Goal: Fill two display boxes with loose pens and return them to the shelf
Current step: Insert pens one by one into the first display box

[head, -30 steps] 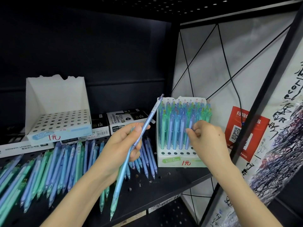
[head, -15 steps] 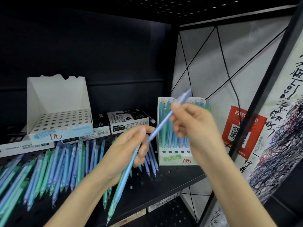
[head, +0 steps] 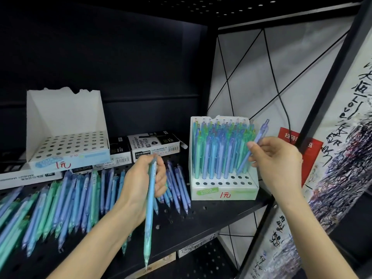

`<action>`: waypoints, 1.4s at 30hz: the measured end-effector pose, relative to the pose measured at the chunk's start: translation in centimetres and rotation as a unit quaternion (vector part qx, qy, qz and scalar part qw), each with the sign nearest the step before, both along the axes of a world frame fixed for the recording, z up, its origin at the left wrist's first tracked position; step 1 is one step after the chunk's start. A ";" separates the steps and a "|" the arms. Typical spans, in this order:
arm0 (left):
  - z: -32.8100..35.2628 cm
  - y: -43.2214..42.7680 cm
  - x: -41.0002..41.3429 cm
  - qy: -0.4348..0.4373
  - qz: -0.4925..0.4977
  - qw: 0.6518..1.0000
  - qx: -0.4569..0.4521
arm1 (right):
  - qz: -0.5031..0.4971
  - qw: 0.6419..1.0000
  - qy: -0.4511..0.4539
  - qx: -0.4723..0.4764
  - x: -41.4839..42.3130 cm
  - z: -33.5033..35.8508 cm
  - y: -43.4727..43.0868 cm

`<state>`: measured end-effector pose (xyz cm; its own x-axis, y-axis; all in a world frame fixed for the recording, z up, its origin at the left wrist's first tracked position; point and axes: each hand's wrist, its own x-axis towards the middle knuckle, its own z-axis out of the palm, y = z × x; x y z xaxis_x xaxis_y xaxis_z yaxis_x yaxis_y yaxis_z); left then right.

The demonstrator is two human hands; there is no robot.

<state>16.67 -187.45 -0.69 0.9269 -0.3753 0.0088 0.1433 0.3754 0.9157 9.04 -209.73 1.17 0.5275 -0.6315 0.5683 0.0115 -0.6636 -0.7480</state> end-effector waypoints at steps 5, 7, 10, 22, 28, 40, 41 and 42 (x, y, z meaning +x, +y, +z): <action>0.1 0.1 0.1 0.008 0.017 1.000 -0.013 | 0.012 0.999 0.026 -0.020 0.7 -0.2 0.3; 0.1 0.2 0.2 0.013 0.017 0.999 -0.035 | 0.012 0.997 0.066 -0.042 1.0 -0.4 0.5; 0.1 0.4 0.4 0.013 0.025 0.998 -0.055 | 0.013 0.992 0.115 -0.045 1.3 -1.2 0.6; 0.2 0.2 0.0 -0.080 0.060 0.994 0.039 | 0.179 0.977 0.114 -0.001 -1.6 -0.1 8.4; 1.2 -0.1 -0.6 -0.159 0.050 0.981 0.103 | 0.290 0.945 0.146 0.041 1.3 -1.9 12.9; 1.2 0.2 1.4 -0.096 0.021 0.995 0.031 | 0.087 0.996 -0.001 -0.006 -2.4 0.8 4.2; 1.1 0.1 1.5 -0.065 0.012 0.998 0.018 | 0.061 0.998 -0.003 -0.017 -2.4 0.9 3.3; 0.9 0.1 1.7 -0.042 0.008 0.999 0.011 | 0.039 0.999 0.004 -0.026 -2.2 0.8 2.5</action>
<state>18.41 -187.34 0.22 0.9292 -0.3610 0.0792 0.0589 0.3562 0.9326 6.80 -207.21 1.99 0.5782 -0.5580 0.5952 0.0582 -0.6995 -0.7123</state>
